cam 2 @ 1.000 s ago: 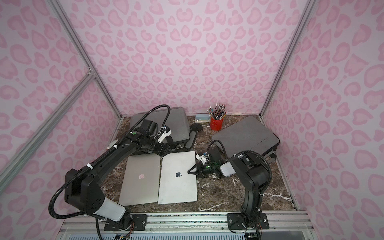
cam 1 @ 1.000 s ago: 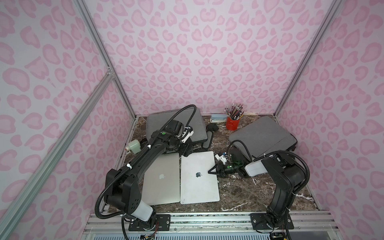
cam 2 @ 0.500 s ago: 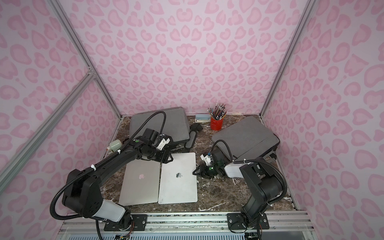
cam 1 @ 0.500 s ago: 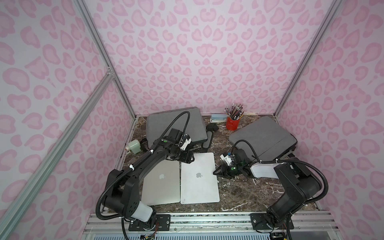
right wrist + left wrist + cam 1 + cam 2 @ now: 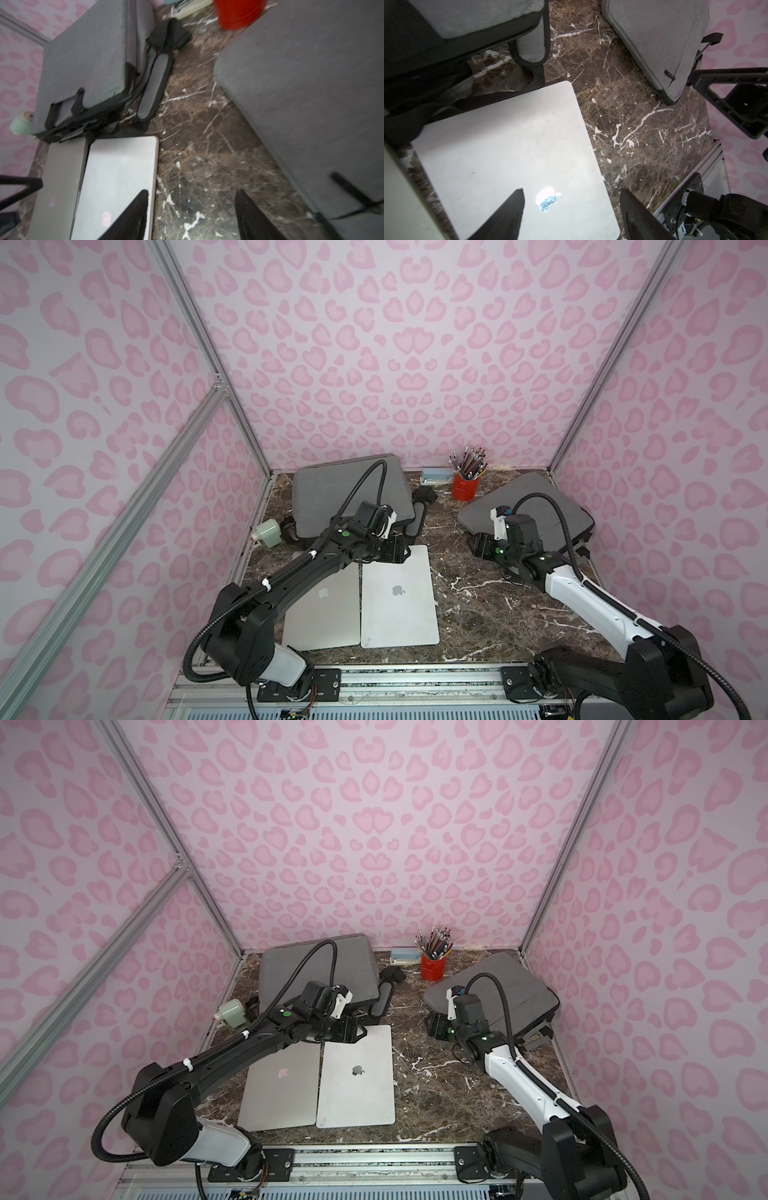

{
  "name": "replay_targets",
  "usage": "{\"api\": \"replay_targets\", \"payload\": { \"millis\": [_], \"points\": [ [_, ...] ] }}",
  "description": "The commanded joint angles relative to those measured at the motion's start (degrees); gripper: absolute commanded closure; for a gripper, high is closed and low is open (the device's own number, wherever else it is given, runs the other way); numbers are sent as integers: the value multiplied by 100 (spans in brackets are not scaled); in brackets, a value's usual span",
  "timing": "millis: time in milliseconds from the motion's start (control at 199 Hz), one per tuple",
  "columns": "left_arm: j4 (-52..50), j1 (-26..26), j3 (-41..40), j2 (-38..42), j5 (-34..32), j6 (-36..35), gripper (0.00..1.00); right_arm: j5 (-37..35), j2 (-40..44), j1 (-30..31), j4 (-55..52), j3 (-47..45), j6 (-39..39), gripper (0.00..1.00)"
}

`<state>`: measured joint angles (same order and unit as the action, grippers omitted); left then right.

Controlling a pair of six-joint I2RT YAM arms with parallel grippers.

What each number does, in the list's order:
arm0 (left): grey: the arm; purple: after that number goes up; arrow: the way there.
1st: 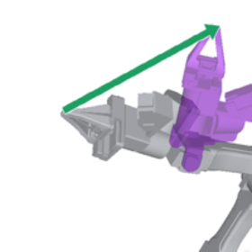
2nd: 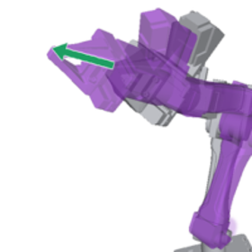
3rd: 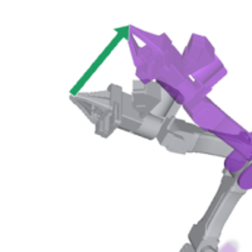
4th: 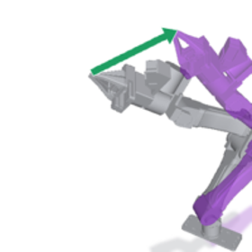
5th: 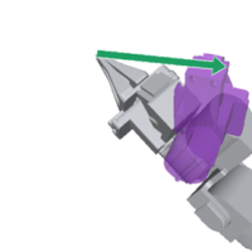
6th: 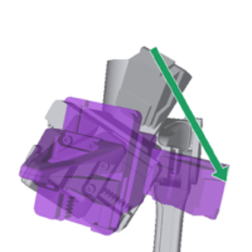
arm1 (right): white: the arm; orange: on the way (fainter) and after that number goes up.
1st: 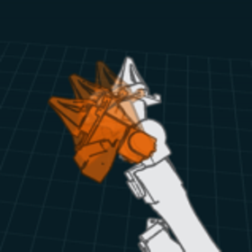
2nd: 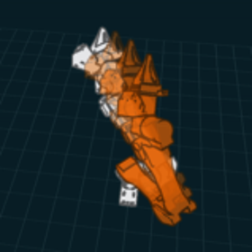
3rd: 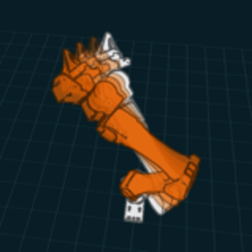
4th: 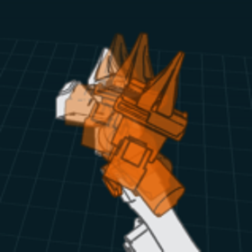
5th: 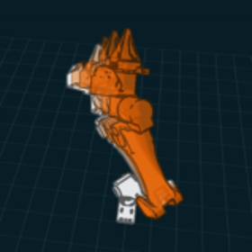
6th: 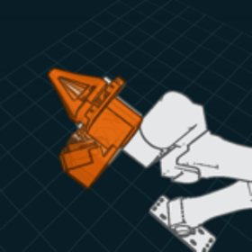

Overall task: Open the zippered laptop bag and take out the laptop
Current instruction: Close the bag flap on the zippered laptop bag, then unzip the zipper on the zippered laptop bag.

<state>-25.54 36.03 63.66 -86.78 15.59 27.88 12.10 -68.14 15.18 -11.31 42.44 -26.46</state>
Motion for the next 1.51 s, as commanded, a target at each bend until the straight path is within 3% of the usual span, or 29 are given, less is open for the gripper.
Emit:
{"api": "replay_targets", "payload": {
  "millis": [0, 121, 196, 372, 648, 894, 1205, 1301, 1502],
  "points": [
    [715, 343, 292, -334, -254, 839, 24, -753, 115, -297, -470, 141, 363, 25],
    [1048, 715, 795, -955, -305, 1260, 23, -1022, 97, -736, -866, 419, 478, 22],
    [1236, 929, 1160, -1400, -247, 1503, 24, -1170, 95, -1020, -1018, 513, 457, 1],
    [1662, 1202, 1699, -2211, -47, 1924, 24, -858, 30, -1856, -1259, 498, 256, 1],
    [2407, 1336, 1926, -2836, 428, 2469, 24, -677, -168, -2889, -1212, 5, -220, 3],
    [2748, 1363, 1821, -2932, 716, 2637, 25, 77, -946, -3194, -789, -87, -452, 13],
    [2867, 1376, 1787, -3002, 971, 2672, 26, 463, -1757, -3188, -286, -119, -683, 23],
    [2853, 1369, 1783, -3020, 971, 2657, 26, 467, -1857, -3181, -179, -170, -729, 35],
    [2774, 1376, 1834, -3137, 959, 2643, 26, 732, -1843, -3135, -59, -354, -747, 71]
  ]
}}
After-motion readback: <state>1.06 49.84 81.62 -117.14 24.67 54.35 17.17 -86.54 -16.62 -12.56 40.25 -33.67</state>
